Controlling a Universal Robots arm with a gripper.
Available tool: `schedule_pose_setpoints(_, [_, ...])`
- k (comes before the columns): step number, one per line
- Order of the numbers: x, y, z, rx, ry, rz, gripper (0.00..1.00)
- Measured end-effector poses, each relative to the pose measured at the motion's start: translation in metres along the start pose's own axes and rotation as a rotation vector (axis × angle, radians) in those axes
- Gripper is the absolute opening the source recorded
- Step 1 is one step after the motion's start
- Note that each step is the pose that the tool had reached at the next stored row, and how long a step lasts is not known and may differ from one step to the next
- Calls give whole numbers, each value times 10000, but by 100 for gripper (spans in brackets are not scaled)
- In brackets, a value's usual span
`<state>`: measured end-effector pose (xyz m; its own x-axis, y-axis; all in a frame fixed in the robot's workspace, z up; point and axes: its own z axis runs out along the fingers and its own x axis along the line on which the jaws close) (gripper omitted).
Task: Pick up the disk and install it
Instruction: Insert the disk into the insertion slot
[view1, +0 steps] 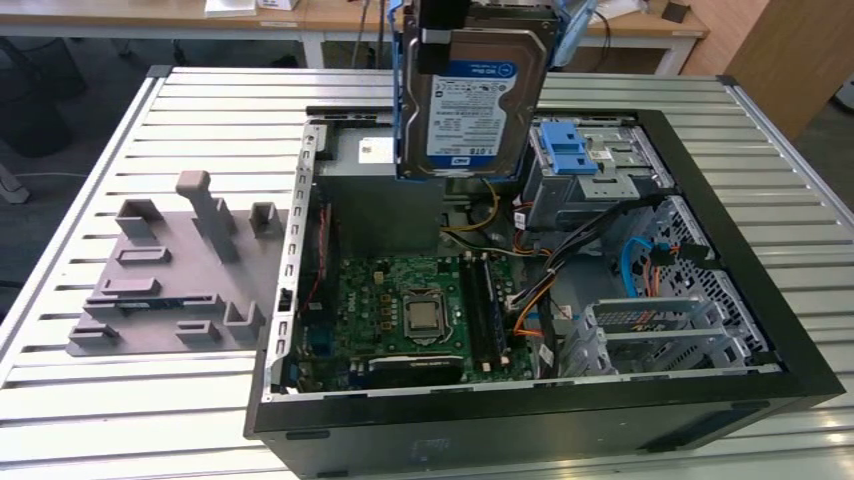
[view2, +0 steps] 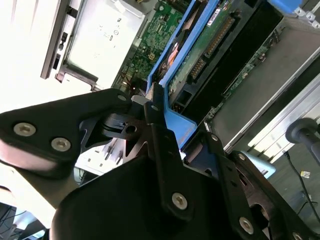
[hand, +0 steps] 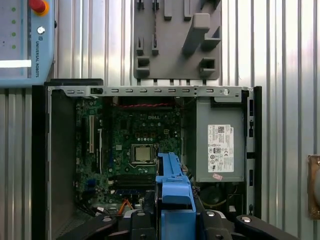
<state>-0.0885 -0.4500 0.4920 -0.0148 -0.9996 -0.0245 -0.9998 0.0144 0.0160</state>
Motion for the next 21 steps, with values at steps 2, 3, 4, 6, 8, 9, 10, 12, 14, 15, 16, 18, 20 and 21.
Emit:
schedule_pose_setpoints(2, [2, -46, 0, 0, 0, 1, 36])
schedule_pose_setpoints(3, [4, -74, -1, -1, 1, 1, 36])
schedule_pose_setpoints(4, [6, -109, -1, 0, 0, 1, 36])
schedule_pose_setpoints(6, [13, -173, -1, -1, 1, 2, 36])
schedule_pose_setpoints(8, [21, -222, -1, 0, 1, 1, 36])
schedule_pose_setpoints(9, [25, -232, 0, 0, 0, -1, 36])
schedule_pose_setpoints(10, [30, -239, 1, 0, -1, 0, 36])
schedule_pose_setpoints(12, [38, -247, 3, 0, 0, 0, 36])
schedule_pose_setpoints(14, [51, -247, 6, -1, 3, 1, 36])
schedule_pose_setpoints(15, [61, -247, 8, -1, 5, 0, 36])
schedule_pose_setpoints(16, [74, -248, 9, -1, 5, 1, 36])
schedule_pose_setpoints(18, [105, -248, 12, 0, 5, 1, 36])
schedule_pose_setpoints(20, [142, -249, 14, 0, 6, 0, 36])
schedule_pose_setpoints(21, [162, -249, 15, 0, 5, 1, 36])
